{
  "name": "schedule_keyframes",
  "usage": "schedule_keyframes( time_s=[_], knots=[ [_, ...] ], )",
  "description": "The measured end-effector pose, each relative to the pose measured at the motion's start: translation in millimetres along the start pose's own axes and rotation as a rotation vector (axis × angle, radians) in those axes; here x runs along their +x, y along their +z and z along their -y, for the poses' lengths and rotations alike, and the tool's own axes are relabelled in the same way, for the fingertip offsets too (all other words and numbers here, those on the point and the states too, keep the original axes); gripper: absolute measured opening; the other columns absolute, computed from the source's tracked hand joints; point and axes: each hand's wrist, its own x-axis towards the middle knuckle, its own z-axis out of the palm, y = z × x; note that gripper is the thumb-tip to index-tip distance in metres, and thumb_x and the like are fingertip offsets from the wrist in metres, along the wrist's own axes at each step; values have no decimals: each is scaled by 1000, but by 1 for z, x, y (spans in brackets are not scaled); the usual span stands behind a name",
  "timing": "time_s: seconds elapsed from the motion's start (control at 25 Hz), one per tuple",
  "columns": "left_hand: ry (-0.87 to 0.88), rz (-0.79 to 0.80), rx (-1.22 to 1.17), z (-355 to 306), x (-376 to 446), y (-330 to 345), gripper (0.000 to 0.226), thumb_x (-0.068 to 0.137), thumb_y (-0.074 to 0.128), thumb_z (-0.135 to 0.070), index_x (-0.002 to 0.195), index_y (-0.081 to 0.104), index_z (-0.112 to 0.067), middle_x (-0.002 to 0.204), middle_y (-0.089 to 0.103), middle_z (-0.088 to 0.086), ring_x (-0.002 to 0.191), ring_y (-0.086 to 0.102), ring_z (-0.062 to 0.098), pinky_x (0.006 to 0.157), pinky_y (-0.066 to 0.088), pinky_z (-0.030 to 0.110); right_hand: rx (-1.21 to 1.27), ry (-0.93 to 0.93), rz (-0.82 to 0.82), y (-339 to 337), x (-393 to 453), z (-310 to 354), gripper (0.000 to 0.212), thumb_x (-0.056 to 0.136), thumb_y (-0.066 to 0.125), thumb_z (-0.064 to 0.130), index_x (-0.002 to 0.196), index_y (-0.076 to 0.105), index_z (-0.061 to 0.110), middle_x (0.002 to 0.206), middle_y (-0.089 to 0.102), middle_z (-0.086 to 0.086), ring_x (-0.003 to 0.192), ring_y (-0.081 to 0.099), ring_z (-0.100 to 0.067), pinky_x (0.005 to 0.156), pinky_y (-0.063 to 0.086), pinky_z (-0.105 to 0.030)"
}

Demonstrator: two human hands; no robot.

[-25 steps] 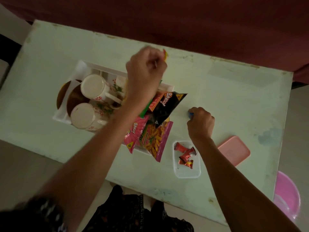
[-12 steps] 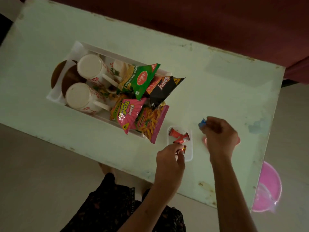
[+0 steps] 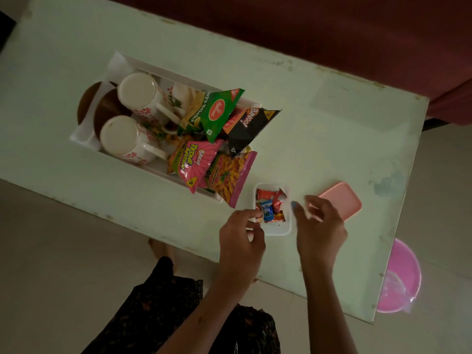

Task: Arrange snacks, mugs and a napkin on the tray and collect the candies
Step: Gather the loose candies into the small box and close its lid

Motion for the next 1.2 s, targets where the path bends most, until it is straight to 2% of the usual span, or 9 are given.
schedule_keyframes(
  time_s=[0.08,0.16,0.28,0.4,0.52,0.76,0.84,1.0,1.2],
  knots=[
    [-23,12,26,3,-2,0,34,83,58,-4,116,55,-10,107,60,3,94,58,10,74,47,9,-108,111,-104,-7,18,-12,52,72,78,27,118,57,17,119,59,-12,101,58,-26,80,44,-27],
    [-68,31,52,6,-1,3,42,85,58,-9,126,47,-11,114,54,3,103,53,13,86,46,21,-237,225,-47,-11,38,-22,81,66,82,33,133,40,15,141,37,-17,121,43,-38,94,41,-42],
    [-147,62,58,9,5,10,45,89,53,-13,132,41,-11,121,51,7,111,50,18,97,47,36,-398,289,24,-8,59,-28,104,60,82,49,141,24,16,151,16,-16,129,30,-42,96,39,-53],
    [-206,59,30,12,10,14,42,89,52,-10,129,44,-12,120,54,7,106,53,16,92,50,33,-499,290,30,3,69,-25,100,64,76,55,141,22,21,145,23,-20,126,30,-42,92,43,-56],
    [-187,65,-20,14,12,15,36,86,54,-3,121,51,-10,115,60,9,98,58,14,81,50,23,-513,241,37,8,70,-26,89,66,77,41,137,27,22,137,30,-20,121,33,-42,85,46,-54],
    [-156,81,-34,23,12,15,35,88,50,-1,122,52,-10,116,62,9,96,57,10,72,44,5,-231,346,73,-12,55,-33,91,62,78,39,137,30,19,135,35,-19,118,41,-42,91,44,-44],
    [-133,51,-42,26,11,14,36,88,44,3,121,53,-9,115,63,10,96,58,10,75,46,4,-166,243,97,-13,39,-23,87,61,79,37,135,36,20,132,41,-19,116,45,-41,96,44,-50],
    [-139,-17,-138,29,13,13,39,88,36,9,120,52,-8,103,65,3,93,64,18,84,56,34,-323,-127,255,12,-11,-1,96,54,82,42,135,37,19,135,42,-12,115,43,-34,87,42,-39],
    [-126,-33,-178,31,15,11,37,88,37,9,117,53,-6,96,64,-1,71,62,-8,64,49,6,-526,-242,208,33,-26,7,97,56,77,57,135,36,20,140,38,-6,117,42,-33,83,44,-44]
  ],
)
